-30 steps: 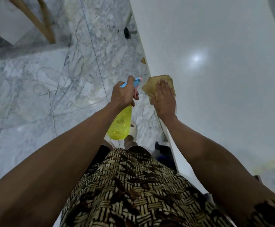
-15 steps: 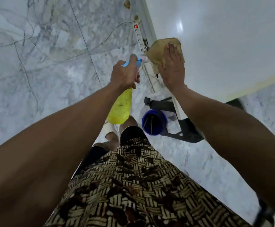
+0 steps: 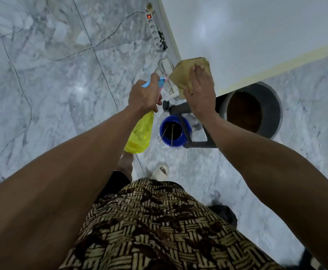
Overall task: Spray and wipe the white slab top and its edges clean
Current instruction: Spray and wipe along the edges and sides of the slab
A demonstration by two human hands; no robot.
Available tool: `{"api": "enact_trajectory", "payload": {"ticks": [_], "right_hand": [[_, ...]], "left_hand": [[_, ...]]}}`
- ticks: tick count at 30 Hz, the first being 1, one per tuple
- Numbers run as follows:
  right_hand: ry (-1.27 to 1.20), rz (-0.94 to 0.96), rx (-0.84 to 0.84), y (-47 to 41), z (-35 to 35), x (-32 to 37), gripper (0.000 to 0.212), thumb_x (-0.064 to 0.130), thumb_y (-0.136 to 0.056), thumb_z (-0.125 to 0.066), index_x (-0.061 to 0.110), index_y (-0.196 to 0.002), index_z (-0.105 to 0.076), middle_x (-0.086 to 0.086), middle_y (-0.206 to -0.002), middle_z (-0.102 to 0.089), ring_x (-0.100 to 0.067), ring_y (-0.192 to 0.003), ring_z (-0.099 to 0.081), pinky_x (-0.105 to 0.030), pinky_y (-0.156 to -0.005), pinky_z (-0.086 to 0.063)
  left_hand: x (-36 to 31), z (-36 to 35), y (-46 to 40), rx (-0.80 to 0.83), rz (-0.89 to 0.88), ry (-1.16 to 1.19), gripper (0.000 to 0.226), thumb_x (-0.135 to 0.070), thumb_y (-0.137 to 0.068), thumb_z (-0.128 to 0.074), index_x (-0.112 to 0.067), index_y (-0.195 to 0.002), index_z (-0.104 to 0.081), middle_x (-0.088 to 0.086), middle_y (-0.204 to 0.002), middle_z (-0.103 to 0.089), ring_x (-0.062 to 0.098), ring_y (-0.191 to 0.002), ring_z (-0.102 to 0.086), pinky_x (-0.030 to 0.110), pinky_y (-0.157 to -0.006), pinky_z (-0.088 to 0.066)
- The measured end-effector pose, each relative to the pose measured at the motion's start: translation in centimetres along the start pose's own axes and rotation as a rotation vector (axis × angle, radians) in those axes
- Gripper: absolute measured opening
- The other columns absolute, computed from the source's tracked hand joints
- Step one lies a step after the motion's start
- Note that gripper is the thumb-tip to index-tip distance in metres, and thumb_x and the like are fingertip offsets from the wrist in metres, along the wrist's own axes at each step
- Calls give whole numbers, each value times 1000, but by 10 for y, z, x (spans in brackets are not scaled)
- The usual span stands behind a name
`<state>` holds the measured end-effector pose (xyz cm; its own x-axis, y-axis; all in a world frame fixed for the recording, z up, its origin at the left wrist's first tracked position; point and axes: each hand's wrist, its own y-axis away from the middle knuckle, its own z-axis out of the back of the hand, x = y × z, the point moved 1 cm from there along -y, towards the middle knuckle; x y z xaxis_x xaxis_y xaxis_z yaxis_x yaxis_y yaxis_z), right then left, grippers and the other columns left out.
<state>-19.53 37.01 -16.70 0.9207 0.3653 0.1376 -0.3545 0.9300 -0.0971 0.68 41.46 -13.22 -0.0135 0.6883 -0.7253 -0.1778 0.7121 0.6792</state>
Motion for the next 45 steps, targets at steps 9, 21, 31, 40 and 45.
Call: {"api": "enact_trajectory", "payload": {"ticks": [9,21,31,40,45], "right_hand": [[-46,33,70,83,-1,-40,59,-1,-90,-61,-1,-146,-42,-21,-152,-41,-34,-142,-39,-38,-118,-24],[-1549,-868,84,153,117,-80,54,11,-101,-54,19,-151,-37,-10,-136,-58,-26,-114,-62,-39,-91,-54],[-2351,-948,-415,173,186,-127,53,46,-101,-40,13,-140,-54,-13,-140,-58,-34,-130,-53,-50,-110,-42],[-2253,-845,-514,74,204,-139,95,86,-81,-37,14,-139,-55,-19,-136,-60,-38,-127,-55,-60,-106,-41],[-2079,-904,-562,-16,206,-136,64,62,-92,-56,14,-134,-61,-13,-134,-63,-30,-123,-60,-45,-101,-50]], "left_hand": [[42,-49,64,-30,3,3,73,-60,-87,-44,7,-88,-71,15,-63,-71,47,-73,-76,40,-59,-57],[-25,-88,157,7,-250,-9,49,-42,-102,-46,-16,-72,-75,15,-65,-68,38,-73,-71,32,-46,-49],[-148,-154,187,175,-508,-114,52,-39,-108,-39,-11,-89,-78,19,-70,-69,38,-72,-71,29,-43,-49],[-233,-184,129,394,-545,-276,49,-36,-114,-33,-23,-89,-73,20,-77,-69,31,-71,-70,28,-44,-52],[-287,-176,82,496,-542,-421,49,-56,-97,-39,-28,-95,-80,28,-92,-70,32,-70,-67,29,-45,-51]]}}
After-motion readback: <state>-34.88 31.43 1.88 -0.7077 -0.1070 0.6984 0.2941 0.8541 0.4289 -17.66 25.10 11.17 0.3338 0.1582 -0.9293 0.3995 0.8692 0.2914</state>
